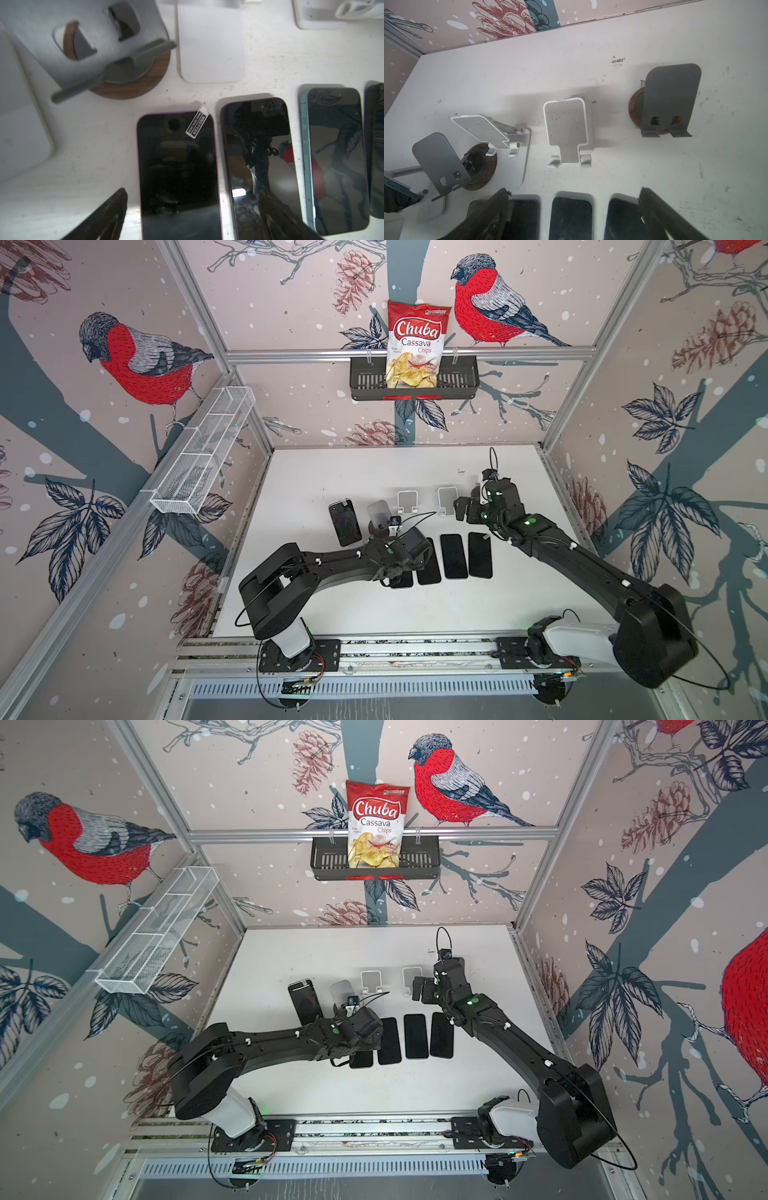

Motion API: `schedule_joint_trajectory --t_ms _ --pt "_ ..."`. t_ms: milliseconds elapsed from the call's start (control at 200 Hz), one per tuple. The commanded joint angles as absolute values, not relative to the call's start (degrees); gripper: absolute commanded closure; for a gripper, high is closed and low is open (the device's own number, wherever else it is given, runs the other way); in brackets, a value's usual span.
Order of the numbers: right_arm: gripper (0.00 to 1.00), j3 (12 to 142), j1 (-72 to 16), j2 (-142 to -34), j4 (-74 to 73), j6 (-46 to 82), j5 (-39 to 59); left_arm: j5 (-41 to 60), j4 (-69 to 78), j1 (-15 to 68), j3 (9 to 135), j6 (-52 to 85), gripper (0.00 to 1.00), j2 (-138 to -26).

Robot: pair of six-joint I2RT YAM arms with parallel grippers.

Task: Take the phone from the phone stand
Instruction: 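Open the left gripper to release the pink-edged phone, then raise the left gripper away from the row of laid phones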

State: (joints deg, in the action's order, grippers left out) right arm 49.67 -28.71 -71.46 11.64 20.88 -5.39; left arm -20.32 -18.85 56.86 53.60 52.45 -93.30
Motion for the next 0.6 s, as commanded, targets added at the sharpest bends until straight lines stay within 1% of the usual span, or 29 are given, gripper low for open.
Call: schedule_joint_trajectory --t_ms 0,145,405,595 --pt "0.01 49.4 -28.7 -70.3 10.0 20.1 -5.3 -24.1 -20.7 57.3 53.7 51.9 0.03 -92.0" --pt "0.01 49.6 -28.7 -70.4 10.2 20.3 -5.3 -26.8 -20.0 57.3 52.2 53.0 0.03 -88.6" --pt "0.01 49.5 -28.7 -70.8 10.9 21.0 -5.7 -28.1 -15.9 57.3 50.2 50.4 0.03 -83.3" --pt "0.01 49.8 -29.0 -70.8 11.2 21.5 -5.6 -28.6 -9.0 57.4 44.4 49.8 0.03 -76.4"
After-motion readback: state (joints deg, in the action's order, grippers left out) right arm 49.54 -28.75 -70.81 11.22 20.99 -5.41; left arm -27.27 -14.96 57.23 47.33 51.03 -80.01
